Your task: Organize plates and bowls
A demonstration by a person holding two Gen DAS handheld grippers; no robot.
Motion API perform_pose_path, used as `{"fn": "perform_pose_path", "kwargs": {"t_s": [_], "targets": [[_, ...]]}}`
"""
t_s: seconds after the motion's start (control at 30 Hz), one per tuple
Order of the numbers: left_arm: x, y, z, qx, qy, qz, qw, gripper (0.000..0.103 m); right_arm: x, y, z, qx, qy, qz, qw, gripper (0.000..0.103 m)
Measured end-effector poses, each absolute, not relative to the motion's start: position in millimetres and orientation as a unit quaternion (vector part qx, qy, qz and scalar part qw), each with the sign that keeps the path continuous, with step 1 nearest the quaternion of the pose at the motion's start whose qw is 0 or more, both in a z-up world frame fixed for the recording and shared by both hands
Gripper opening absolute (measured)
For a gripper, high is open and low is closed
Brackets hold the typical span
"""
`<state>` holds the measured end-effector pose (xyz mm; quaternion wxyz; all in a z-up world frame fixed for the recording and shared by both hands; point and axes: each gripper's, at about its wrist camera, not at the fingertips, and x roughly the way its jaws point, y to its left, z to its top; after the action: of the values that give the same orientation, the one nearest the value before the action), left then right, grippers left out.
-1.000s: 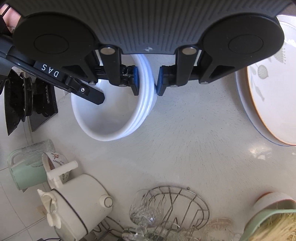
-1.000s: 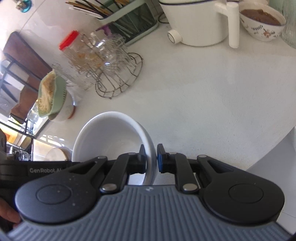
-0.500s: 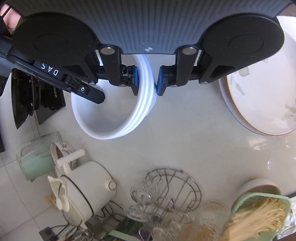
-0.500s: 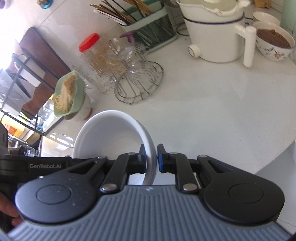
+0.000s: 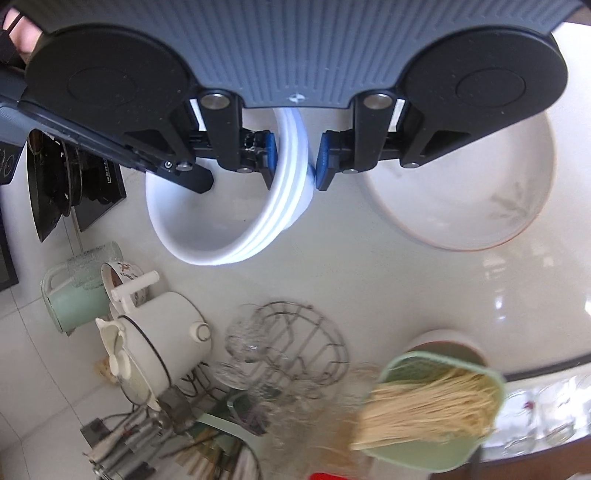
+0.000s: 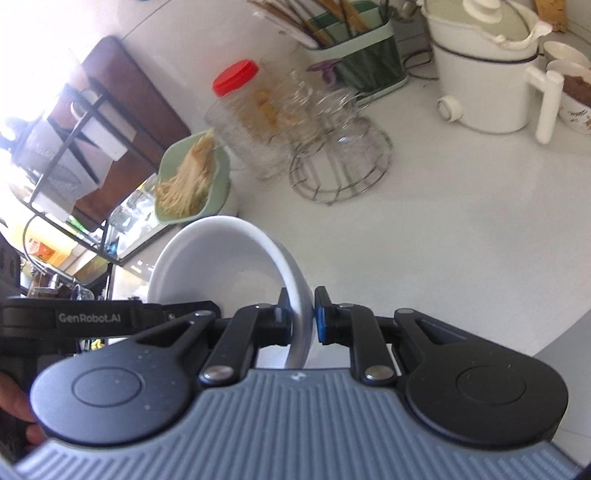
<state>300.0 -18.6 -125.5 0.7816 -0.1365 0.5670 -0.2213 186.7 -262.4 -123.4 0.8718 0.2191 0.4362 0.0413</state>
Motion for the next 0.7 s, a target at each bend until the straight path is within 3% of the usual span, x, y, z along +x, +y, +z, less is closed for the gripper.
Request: {"fn": "perform_pose_path", "kwargs": {"t_s": [0.7], "targets": [[282,98,-178,-0.188,0.554,-0.147,0.797,0.024,214,-154,-166,0.186,0.499,0.088,0.841,0.017]]}}
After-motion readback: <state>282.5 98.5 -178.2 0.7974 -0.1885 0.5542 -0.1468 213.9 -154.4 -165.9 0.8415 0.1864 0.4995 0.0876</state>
